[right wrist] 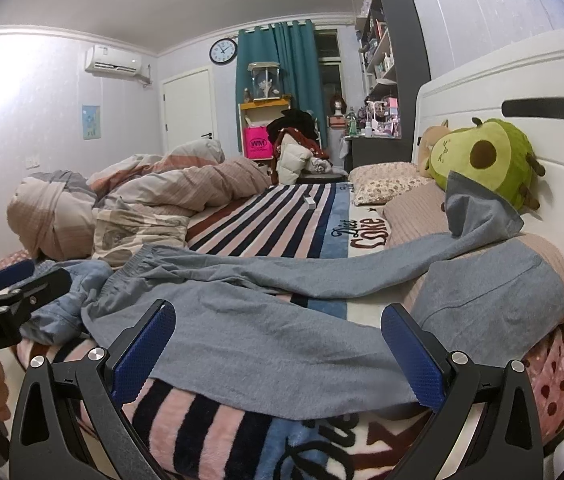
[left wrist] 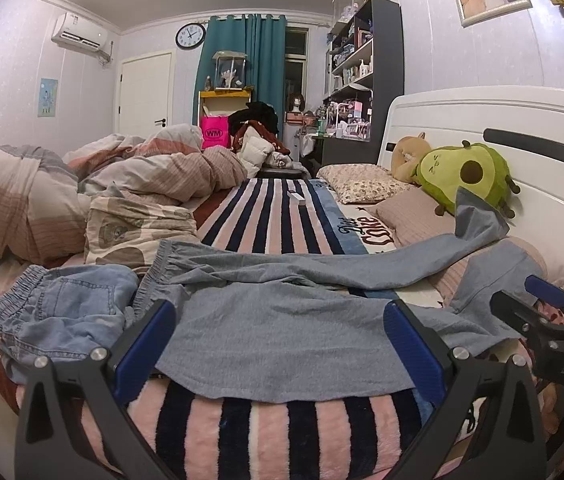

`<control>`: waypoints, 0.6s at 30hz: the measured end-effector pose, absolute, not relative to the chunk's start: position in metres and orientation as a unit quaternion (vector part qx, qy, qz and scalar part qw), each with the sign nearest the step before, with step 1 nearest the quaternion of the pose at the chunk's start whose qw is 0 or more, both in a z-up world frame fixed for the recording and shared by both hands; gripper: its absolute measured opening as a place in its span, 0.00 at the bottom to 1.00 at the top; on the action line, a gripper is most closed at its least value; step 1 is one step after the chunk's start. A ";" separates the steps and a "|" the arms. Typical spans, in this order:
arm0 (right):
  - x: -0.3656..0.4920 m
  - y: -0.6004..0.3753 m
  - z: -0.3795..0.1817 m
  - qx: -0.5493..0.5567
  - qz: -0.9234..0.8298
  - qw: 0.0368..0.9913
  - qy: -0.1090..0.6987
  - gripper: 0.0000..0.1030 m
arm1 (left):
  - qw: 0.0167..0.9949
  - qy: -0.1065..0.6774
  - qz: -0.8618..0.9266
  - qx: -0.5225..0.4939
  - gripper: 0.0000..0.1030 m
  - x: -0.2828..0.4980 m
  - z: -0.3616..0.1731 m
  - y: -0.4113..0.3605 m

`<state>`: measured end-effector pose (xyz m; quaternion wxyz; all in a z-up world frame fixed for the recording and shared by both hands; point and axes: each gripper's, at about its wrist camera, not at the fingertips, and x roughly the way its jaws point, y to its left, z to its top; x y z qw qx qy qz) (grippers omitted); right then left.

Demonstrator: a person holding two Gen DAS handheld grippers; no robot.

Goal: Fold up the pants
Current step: 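Grasp the sweatpants waistband with the left tool while the right tool grasps a leg hem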

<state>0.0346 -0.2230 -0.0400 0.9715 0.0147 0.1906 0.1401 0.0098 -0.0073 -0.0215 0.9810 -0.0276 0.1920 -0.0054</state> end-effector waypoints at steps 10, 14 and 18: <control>0.047 -0.283 -0.077 0.014 0.049 0.977 0.207 1.00 | 0.959 0.279 -0.015 -0.051 0.99 0.059 -0.069 0.026; 0.070 -0.340 -0.120 0.092 0.027 0.958 0.269 0.97 | 0.943 0.322 -0.010 -0.082 0.99 0.082 -0.099 0.045; 0.086 -0.375 -0.153 0.132 0.008 0.942 0.309 0.82 | 0.931 0.345 -0.017 -0.121 0.99 0.101 -0.124 0.056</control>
